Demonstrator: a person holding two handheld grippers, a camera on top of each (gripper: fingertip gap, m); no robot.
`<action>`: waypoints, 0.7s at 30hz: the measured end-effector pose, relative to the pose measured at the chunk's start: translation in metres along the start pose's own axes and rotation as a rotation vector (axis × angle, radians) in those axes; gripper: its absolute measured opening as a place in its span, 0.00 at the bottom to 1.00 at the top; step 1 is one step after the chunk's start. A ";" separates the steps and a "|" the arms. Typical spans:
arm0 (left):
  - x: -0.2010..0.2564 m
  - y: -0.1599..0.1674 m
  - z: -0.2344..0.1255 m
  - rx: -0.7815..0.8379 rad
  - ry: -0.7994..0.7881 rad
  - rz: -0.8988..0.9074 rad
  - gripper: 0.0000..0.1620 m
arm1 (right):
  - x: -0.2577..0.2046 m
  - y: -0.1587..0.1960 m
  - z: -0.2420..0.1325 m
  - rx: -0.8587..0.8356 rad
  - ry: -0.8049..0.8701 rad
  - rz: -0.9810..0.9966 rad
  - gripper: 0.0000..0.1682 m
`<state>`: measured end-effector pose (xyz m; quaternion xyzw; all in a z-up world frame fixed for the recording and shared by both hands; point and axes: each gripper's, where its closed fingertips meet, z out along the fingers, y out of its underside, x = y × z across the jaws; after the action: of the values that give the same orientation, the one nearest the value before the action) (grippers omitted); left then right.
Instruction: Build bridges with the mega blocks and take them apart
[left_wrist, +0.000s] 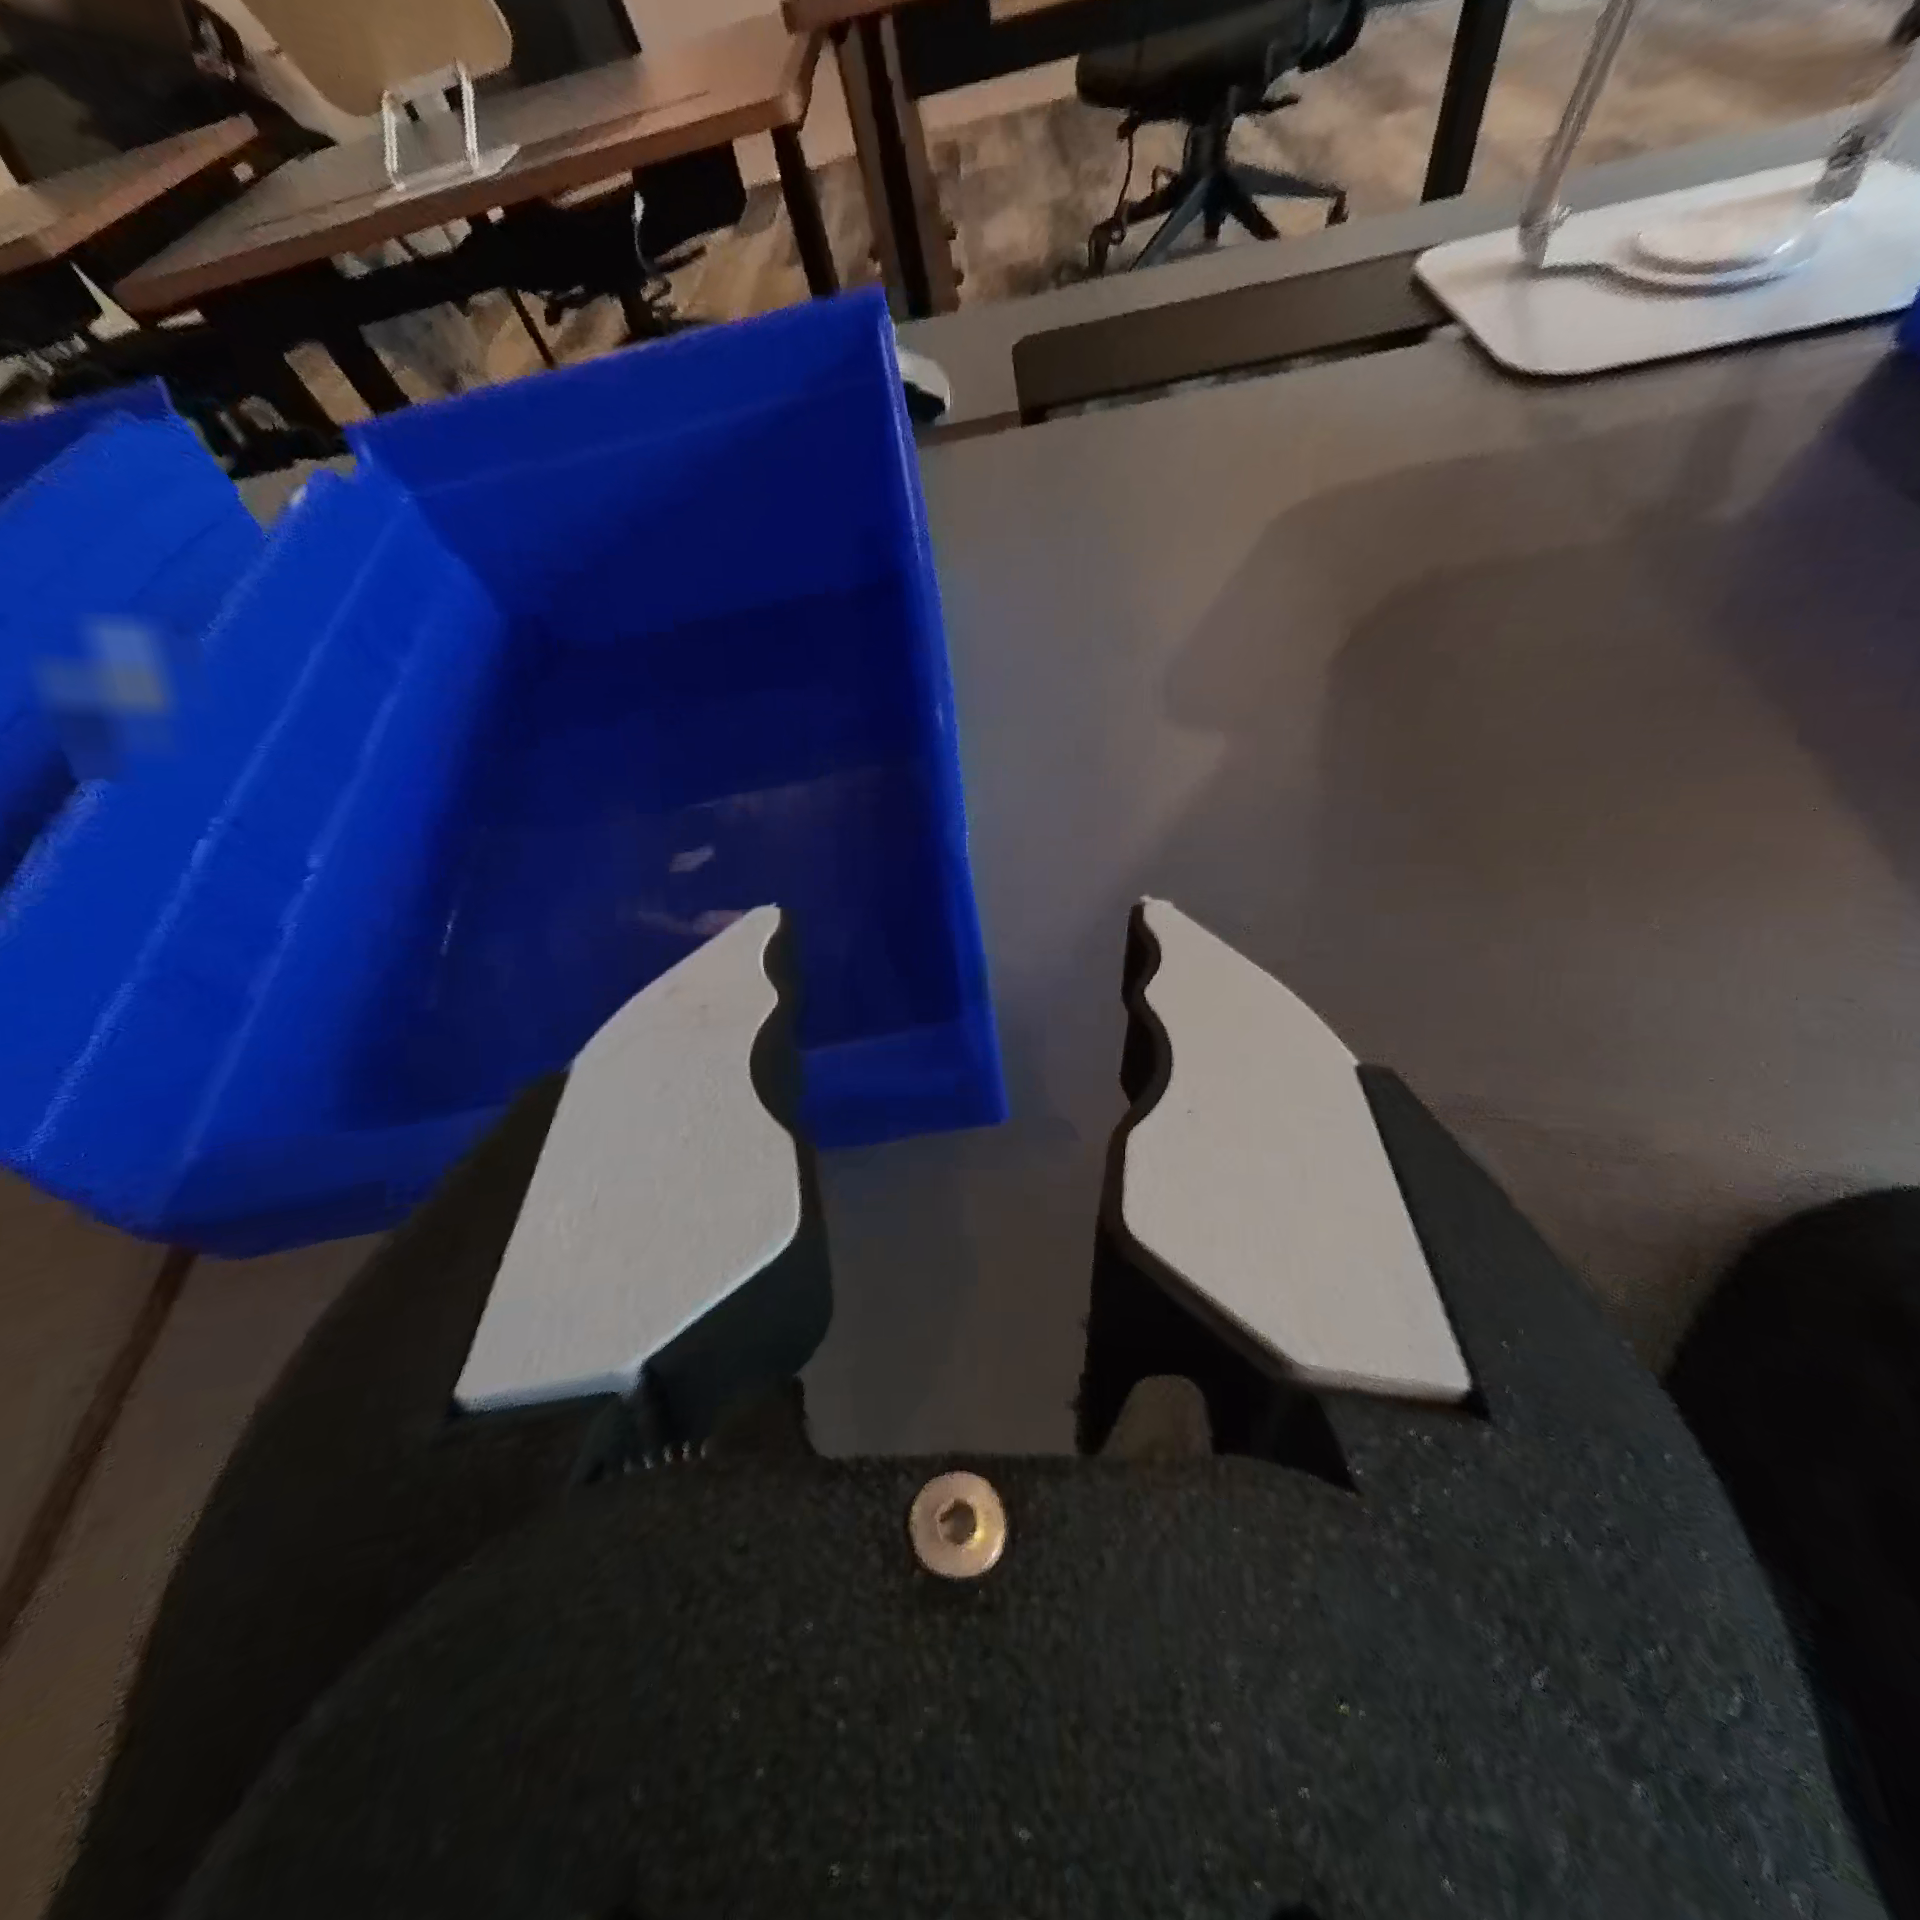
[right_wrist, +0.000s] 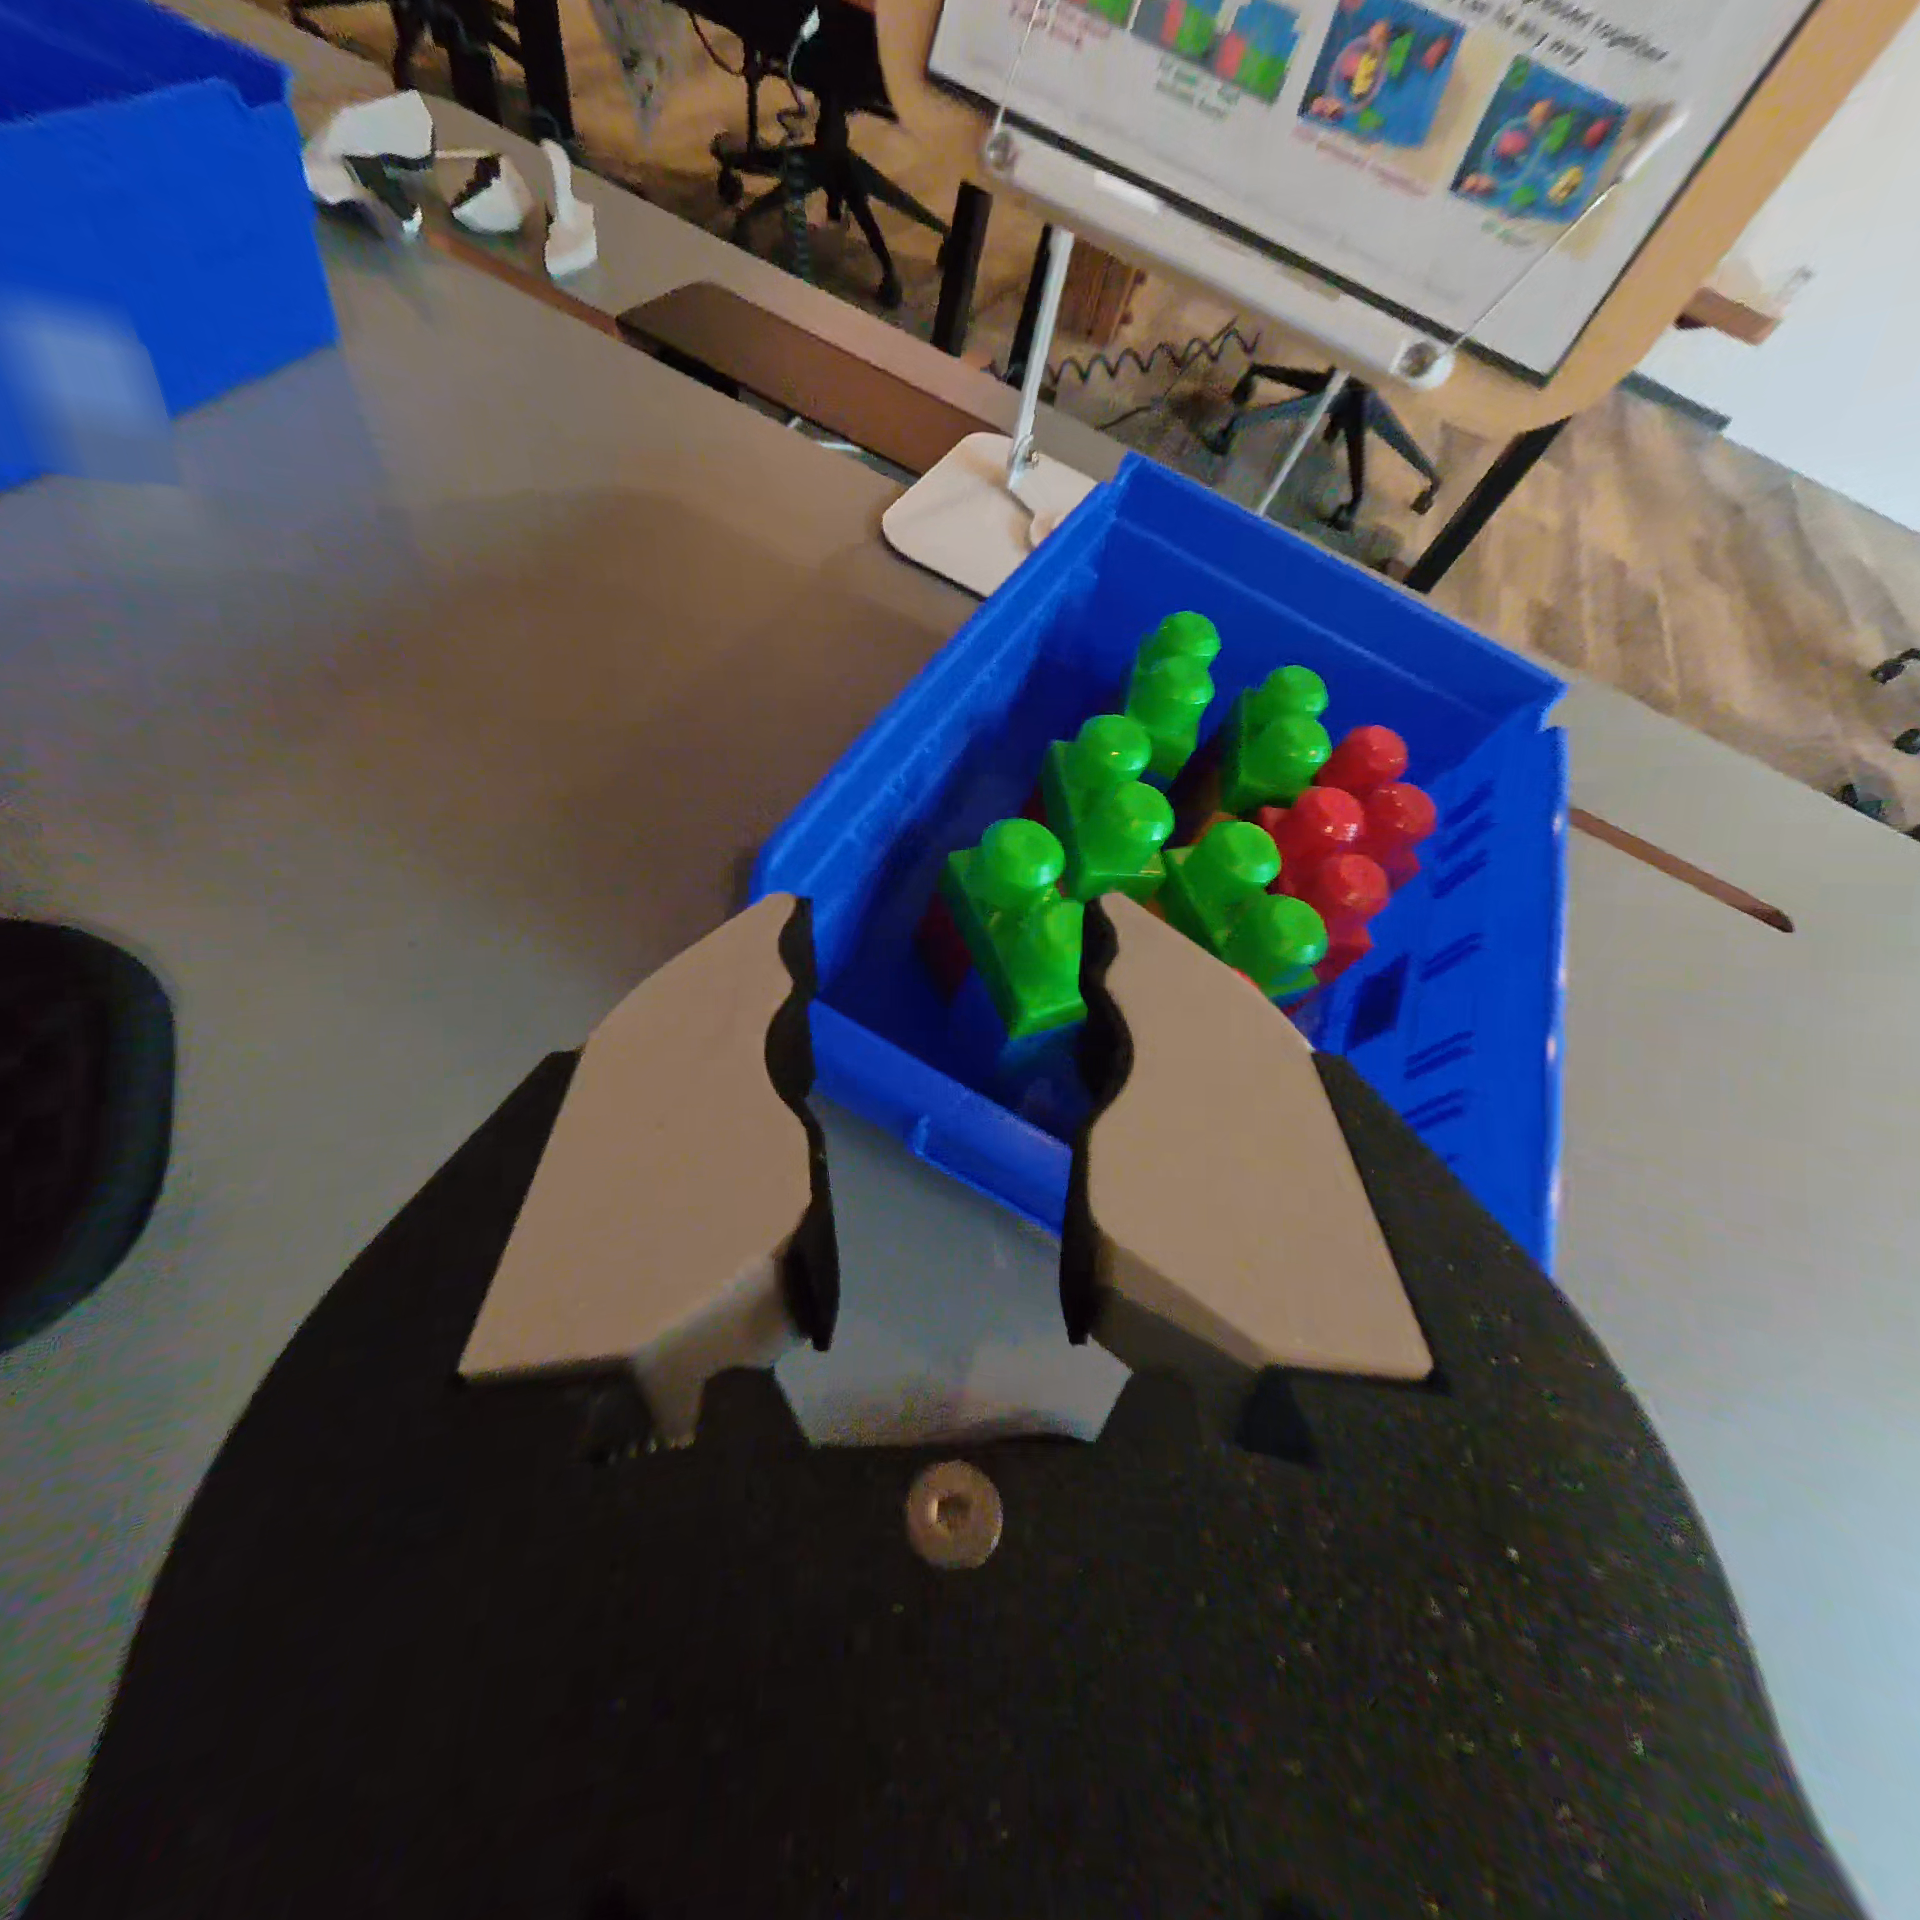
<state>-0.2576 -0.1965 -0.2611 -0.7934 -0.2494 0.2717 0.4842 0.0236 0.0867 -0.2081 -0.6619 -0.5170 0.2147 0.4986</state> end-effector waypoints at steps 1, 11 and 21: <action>0.000 0.002 0.006 -0.009 -0.006 -0.007 0.37 | 0.005 0.001 -0.004 0.007 0.000 0.000 0.29; 0.003 0.012 0.037 -0.071 -0.078 0.031 0.02 | 0.043 0.005 -0.030 0.021 -0.047 -0.073 0.30; 0.057 0.003 0.035 -0.143 -0.015 0.025 0.03 | 0.066 -0.011 -0.046 0.104 -0.074 -0.141 0.30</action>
<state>-0.2391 -0.1383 -0.2879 -0.8271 -0.2618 0.2652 0.4209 0.0800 0.1257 -0.1642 -0.5889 -0.5684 0.2297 0.5267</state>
